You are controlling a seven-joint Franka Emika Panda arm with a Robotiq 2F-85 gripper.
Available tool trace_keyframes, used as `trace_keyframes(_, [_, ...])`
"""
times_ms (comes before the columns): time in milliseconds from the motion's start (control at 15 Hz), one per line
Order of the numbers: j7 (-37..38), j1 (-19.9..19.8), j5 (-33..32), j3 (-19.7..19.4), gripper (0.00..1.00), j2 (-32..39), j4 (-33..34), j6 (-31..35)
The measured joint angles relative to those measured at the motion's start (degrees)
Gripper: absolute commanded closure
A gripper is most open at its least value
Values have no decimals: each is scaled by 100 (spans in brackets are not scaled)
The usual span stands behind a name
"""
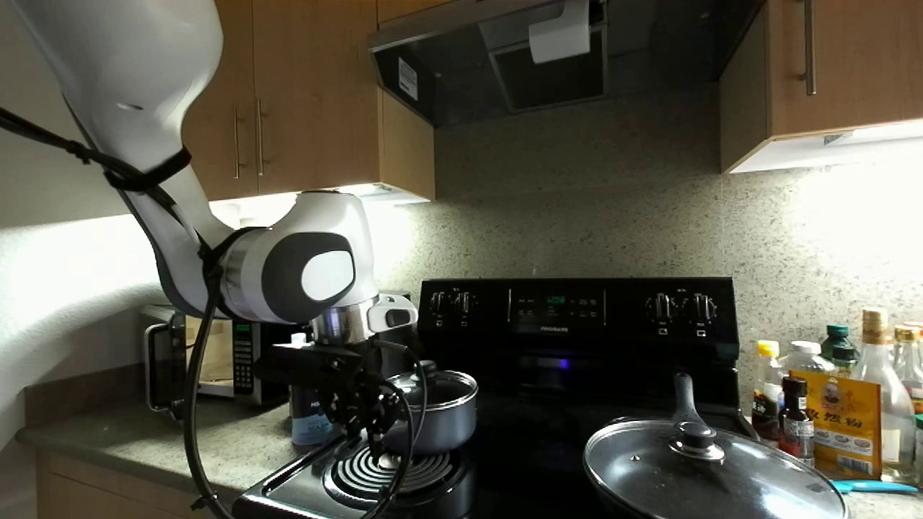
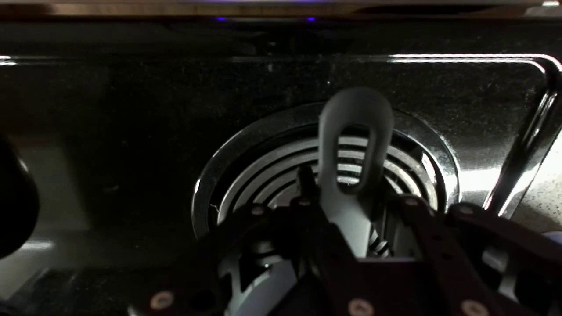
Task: Move the black pot forwards.
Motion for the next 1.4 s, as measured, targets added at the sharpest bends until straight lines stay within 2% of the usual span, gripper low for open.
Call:
trace_keyframes(67, [4,0,0,15,90,12,0,13])
trace_keyframes(333, [4,8,10,1,90,19,31,-148])
trace_keyframes(800, [2,249,635,-65,90,-283,32,-1894])
trace_keyframes(867, [61,247,650,-60,68,-361,-13,-2018])
trace_keyframes(1200, [380,232,634,-4,68,-487,39,-2111])
trace_keyframes(1267, [381,231,634,-4,90,-487,39,-2113])
trace_keyframes(1400, [379,242,646,-5,90,-486,44,-2112])
